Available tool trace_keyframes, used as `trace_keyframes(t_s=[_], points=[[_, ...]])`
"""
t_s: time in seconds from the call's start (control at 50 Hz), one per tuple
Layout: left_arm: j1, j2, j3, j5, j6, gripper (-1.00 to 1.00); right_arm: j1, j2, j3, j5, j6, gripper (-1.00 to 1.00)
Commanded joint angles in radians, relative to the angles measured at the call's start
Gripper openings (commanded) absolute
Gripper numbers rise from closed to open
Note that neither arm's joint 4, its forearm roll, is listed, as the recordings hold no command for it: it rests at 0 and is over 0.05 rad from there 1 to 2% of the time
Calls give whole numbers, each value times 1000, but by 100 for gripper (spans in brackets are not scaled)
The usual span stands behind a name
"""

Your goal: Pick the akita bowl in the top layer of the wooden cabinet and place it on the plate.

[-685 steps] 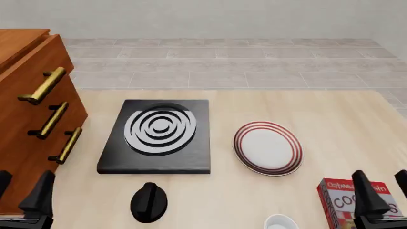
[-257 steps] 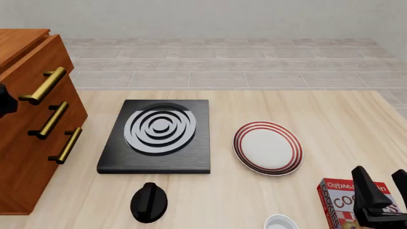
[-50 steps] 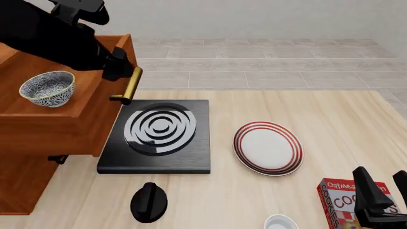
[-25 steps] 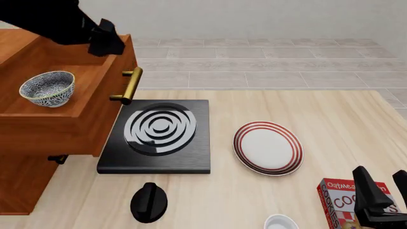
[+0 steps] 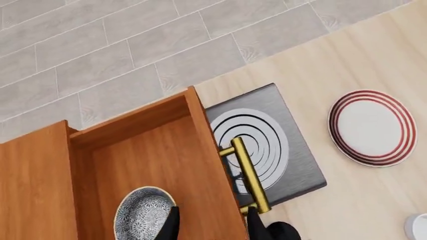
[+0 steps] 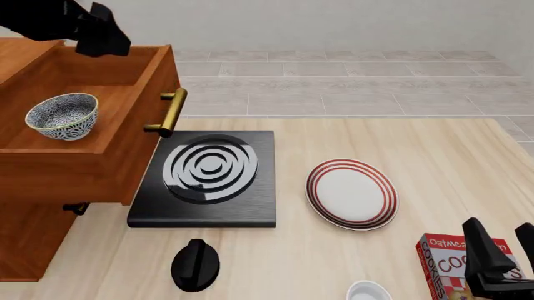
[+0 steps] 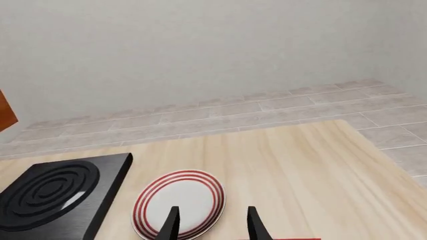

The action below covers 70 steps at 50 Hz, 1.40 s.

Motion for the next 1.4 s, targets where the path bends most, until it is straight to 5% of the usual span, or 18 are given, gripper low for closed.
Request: trace_keyframes(t_s=[0.02, 0.58, 0.94, 1.14, 1.4], points=[[41, -24, 16, 9, -7, 100, 4, 1, 0, -1, -4, 100], [110, -75, 106, -31, -60, 100, 3, 7, -1, -7, -8, 100], [184, -57, 150, -54, -24, 100, 4, 4, -1, -4, -10, 100], [153, -41, 198, -56, -24, 100, 6, 3, -1, -4, -8, 100], [216, 9, 173, -54, 22, 100, 6, 13, 0, -11, -5, 100]])
